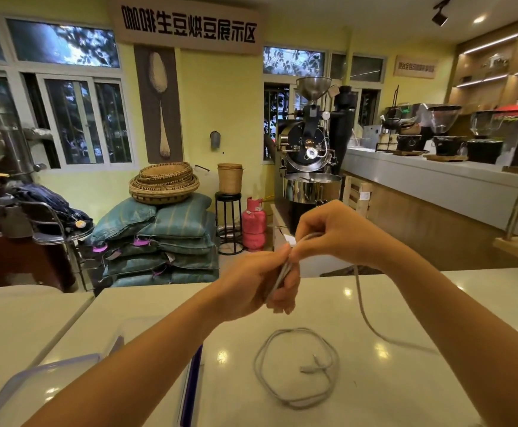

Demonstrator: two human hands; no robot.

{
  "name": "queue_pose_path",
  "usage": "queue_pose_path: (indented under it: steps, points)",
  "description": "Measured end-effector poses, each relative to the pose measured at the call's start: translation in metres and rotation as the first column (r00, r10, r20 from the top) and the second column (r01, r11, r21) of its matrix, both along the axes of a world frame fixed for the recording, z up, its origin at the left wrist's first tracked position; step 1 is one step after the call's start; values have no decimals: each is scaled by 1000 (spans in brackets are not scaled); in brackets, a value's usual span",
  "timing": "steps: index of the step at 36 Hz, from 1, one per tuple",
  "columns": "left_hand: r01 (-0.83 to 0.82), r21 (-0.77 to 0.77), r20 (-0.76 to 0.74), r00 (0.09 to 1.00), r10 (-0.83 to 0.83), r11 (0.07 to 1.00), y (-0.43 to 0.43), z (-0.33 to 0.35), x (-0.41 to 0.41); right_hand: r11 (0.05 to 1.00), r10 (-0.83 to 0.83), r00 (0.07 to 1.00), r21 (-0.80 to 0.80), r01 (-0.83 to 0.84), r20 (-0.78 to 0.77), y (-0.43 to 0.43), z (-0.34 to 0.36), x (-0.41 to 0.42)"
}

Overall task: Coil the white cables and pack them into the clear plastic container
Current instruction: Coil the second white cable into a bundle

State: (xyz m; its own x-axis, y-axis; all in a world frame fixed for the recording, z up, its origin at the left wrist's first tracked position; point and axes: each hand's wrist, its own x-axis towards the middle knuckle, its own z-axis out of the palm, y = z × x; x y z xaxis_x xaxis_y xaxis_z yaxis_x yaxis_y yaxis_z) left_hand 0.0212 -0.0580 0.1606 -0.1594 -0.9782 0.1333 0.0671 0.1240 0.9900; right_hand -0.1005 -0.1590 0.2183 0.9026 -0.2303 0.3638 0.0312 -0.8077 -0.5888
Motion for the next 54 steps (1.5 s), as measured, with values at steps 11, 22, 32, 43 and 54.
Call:
queue_pose_path:
  steps: [11,22,32,43,54]
  points:
    - [-66,-171,-177,984,36,983,0,16,-16,721,-24,982,684,-113,188,-16,-65,20]
    - [-442,-340,371,748,551,830,-20,20,15,938,-172,982,291,189,-82,38,-97,34]
    - [-317,-189,652,667,361,929,-12,-1,29,881,-238,962,-448,156,-132,23,-45,8]
    - [73,138,117,989,-90,988,4,-5,25,989,-56,998,-138,53,-13,-13,-10,5]
    - [241,-91,-125,960,-251,966,8,14,2,744,-16,972,652,-146,236,-8,-71,31]
